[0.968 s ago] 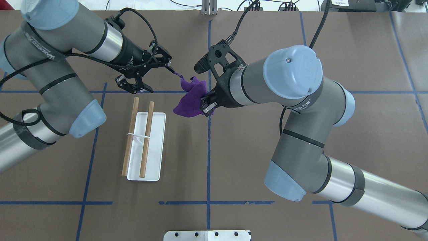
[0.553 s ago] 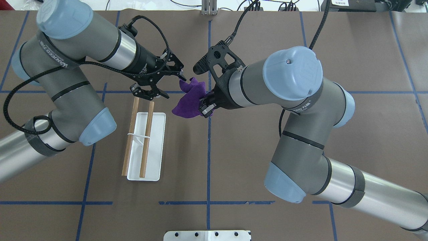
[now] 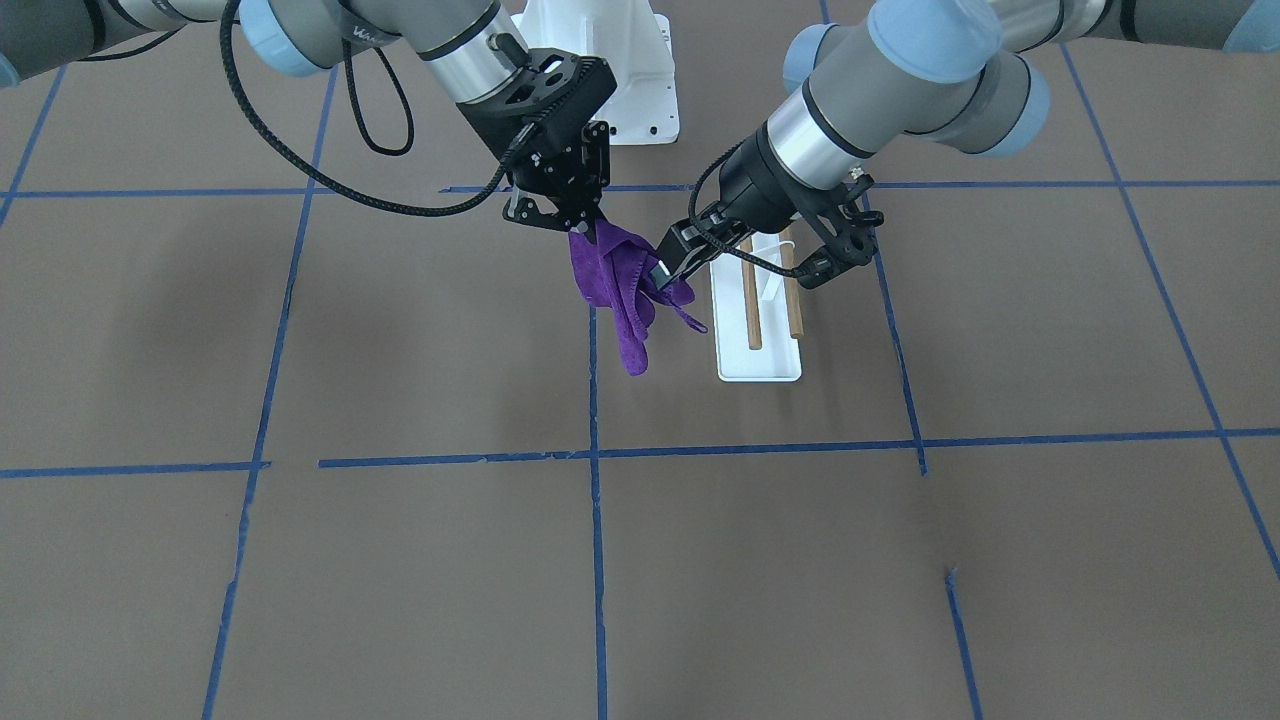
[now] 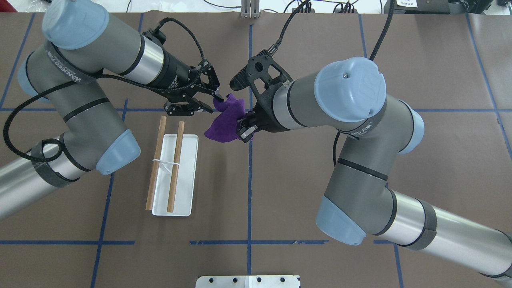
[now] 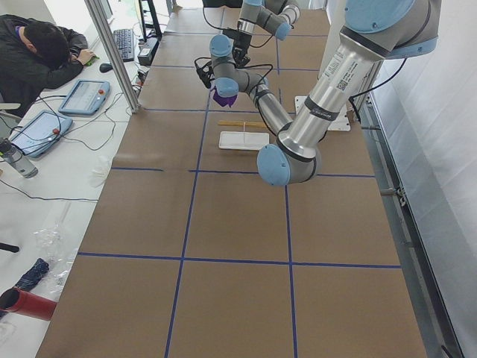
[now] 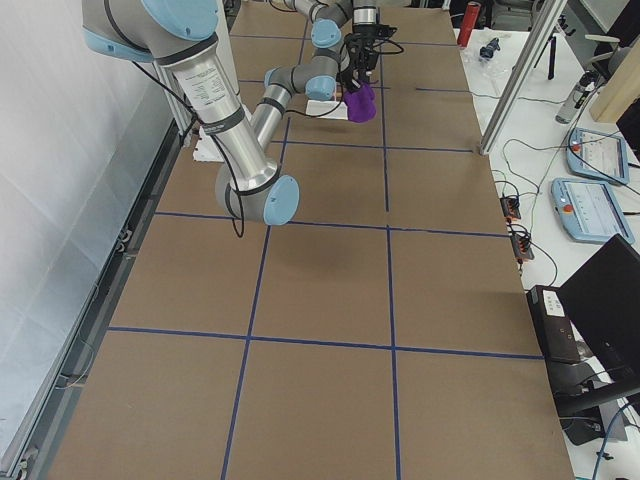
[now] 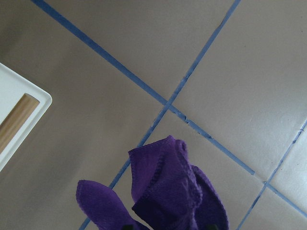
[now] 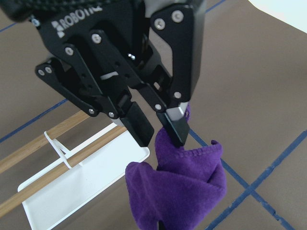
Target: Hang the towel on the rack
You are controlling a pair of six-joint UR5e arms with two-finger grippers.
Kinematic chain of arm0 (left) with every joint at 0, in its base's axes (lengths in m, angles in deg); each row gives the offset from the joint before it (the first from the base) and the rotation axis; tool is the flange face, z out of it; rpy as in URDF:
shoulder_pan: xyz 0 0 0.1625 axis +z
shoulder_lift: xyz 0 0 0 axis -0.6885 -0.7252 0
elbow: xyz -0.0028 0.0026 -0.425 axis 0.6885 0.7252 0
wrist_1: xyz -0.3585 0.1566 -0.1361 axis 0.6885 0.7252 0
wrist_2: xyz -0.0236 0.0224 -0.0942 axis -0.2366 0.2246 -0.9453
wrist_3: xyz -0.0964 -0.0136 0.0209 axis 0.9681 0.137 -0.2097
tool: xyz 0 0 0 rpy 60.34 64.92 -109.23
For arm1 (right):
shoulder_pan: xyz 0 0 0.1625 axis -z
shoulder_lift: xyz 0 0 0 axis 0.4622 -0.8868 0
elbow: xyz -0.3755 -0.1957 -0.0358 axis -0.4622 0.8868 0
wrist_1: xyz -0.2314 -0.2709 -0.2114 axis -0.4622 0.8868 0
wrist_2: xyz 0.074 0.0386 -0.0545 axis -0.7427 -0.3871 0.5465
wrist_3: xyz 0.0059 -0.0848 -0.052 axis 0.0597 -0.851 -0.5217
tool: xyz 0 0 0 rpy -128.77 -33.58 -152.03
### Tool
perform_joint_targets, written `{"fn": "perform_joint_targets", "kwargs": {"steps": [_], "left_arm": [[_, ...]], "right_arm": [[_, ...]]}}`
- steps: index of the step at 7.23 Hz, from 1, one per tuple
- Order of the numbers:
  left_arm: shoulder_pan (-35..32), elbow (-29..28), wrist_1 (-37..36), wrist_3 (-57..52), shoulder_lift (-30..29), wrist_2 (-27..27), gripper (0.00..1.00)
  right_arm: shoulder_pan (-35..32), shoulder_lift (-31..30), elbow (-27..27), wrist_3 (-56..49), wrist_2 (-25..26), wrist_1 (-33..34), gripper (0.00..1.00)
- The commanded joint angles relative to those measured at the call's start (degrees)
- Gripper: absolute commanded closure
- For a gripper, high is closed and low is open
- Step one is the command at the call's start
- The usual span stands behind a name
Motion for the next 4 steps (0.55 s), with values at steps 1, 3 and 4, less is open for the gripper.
{"fn": "perform_joint_targets", "kwargs": {"steps": [1,3,4], "left_arm": [[0.0,0.0,0.2,-0.1,0.0,0.0,0.58],[0.0,0.1,0.1,-0.3,0.1,0.0,0.80],[0.0,0.2,0.2,-0.4,0.1,0.0,1.00]], "right_arm": [[0.4,0.0,-0.6,0.0,0.0,0.0,1.00],[0.6,0.0,-0.8,0.0,0.0,0.0,1.00],[0.6,0.0,-0.9,0.0,0.0,0.0,1.00]]}}
